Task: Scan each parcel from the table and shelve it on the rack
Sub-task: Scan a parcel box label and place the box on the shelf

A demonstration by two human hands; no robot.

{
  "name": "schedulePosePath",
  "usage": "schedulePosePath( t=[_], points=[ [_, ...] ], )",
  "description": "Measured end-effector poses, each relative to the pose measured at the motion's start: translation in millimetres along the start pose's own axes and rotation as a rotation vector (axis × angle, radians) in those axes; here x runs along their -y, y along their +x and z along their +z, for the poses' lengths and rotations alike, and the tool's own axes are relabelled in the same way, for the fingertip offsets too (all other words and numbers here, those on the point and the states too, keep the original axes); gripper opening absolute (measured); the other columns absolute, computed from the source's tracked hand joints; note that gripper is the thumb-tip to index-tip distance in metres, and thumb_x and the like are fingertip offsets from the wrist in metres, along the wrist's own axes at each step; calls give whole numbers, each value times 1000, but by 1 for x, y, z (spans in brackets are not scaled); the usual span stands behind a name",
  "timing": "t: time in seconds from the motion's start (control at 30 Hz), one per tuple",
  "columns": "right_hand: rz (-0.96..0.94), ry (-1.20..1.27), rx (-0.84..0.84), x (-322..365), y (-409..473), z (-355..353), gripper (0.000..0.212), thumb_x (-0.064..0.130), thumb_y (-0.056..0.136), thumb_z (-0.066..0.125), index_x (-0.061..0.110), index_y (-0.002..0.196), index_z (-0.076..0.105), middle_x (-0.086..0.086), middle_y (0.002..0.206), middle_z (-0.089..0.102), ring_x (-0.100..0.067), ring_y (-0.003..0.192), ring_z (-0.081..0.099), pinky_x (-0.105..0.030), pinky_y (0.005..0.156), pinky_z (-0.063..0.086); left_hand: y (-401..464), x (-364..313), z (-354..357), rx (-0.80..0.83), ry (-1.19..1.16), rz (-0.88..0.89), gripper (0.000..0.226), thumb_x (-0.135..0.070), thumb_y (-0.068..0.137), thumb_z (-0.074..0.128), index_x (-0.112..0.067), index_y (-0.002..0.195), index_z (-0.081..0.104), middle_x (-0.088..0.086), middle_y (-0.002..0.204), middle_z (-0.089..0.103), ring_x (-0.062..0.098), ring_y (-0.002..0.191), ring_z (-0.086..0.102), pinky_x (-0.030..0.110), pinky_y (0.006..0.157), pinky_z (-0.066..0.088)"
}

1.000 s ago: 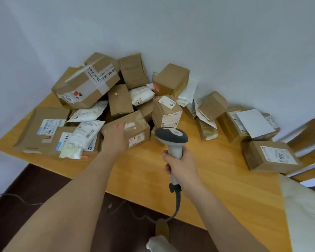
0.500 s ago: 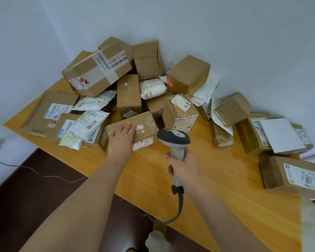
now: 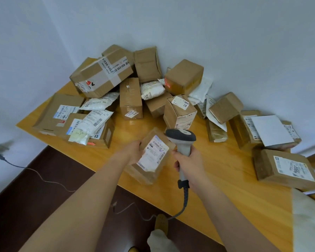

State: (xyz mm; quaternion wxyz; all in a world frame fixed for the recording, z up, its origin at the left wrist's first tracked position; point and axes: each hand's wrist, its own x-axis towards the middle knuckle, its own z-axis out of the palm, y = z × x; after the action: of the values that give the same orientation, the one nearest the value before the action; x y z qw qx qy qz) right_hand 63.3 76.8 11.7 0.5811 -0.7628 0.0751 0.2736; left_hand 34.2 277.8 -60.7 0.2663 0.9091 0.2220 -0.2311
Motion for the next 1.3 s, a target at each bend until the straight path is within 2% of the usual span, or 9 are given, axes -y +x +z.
schedulePosePath(
  t=[0.13, 0.33, 0.47, 0.63, 0.73, 0.8, 1.03, 1.13, 1.3],
  points=[
    [17, -15, -31, -6, -4, -1, 12, 9, 92, 62, 14, 102, 58, -6, 75, 60, -8, 44, 53, -25, 50, 44, -22, 8, 15, 84, -243, -179, 46, -23, 102, 46, -10, 145, 38, 14, 145, 45, 31, 124, 51, 36, 90, 48],
    [75, -12, -95, -31, -11, 2, 13, 9, 92, 62, 15, 102, 56, -8, 82, 63, -11, 50, 57, -28, 55, 48, -57, -3, 50, 259, -724, -351, 69, -59, 91, 54, -20, 145, 37, 8, 142, 49, 25, 116, 57, 40, 84, 56],
    [110, -49, -112, -43, -20, 1, 12, 12, 94, 61, 13, 105, 59, -6, 83, 64, -9, 51, 57, -26, 53, 46, -64, -17, 69, 273, -762, -328, 74, -52, 87, 65, -16, 145, 36, 7, 142, 49, 28, 121, 54, 44, 94, 53],
    [138, -35, -54, -37, -37, -11, 13, 22, 96, 61, 15, 106, 61, -3, 83, 63, -12, 59, 56, -31, 62, 47, -73, -27, 86, 193, -885, -333, 53, -29, 94, 63, -5, 136, 41, 12, 127, 60, 27, 99, 63, 31, 64, 57],
    [183, -6, 36, -29, -55, -22, 9, 28, 97, 60, 20, 96, 55, -2, 85, 59, -15, 60, 56, -32, 64, 47, -77, -28, 96, 141, -946, -321, 23, -21, 93, 65, -9, 107, 52, 11, 119, 62, 27, 102, 64, 39, 81, 58],
    [175, -30, 56, -25, -69, -30, 13, 32, 98, 58, 21, 96, 53, -2, 87, 59, -15, 60, 56, -32, 66, 48, -81, -29, 102, 110, -964, -303, 19, -18, 90, 69, -13, 95, 51, 10, 115, 63, 24, 99, 63, 42, 89, 56],
    [59, -34, 149, -10, -122, -54, 18, 32, 99, 58, 14, 97, 58, -8, 88, 57, -12, 53, 57, -27, 54, 48, -107, -43, 120, -42, -845, -264, 39, -20, 91, 66, -3, 124, 52, 9, 114, 60, 31, 108, 60, 38, 91, 51],
    [58, 35, 161, -4, -142, -59, 19, 29, 99, 57, 10, 100, 57, -9, 92, 56, -14, 53, 54, -28, 52, 46, -120, -48, 121, -54, -825, -262, 36, -21, 93, 61, -2, 123, 54, 9, 108, 58, 33, 109, 60, 36, 82, 50],
    [53, 114, 152, 4, -165, -68, 22, 27, 99, 58, 6, 107, 57, -9, 90, 56, -14, 51, 52, -29, 53, 45, -127, -48, 127, -60, -865, -312, 49, -33, 92, 58, -4, 130, 49, 10, 114, 60, 33, 105, 61, 43, 93, 53]
  ],
)
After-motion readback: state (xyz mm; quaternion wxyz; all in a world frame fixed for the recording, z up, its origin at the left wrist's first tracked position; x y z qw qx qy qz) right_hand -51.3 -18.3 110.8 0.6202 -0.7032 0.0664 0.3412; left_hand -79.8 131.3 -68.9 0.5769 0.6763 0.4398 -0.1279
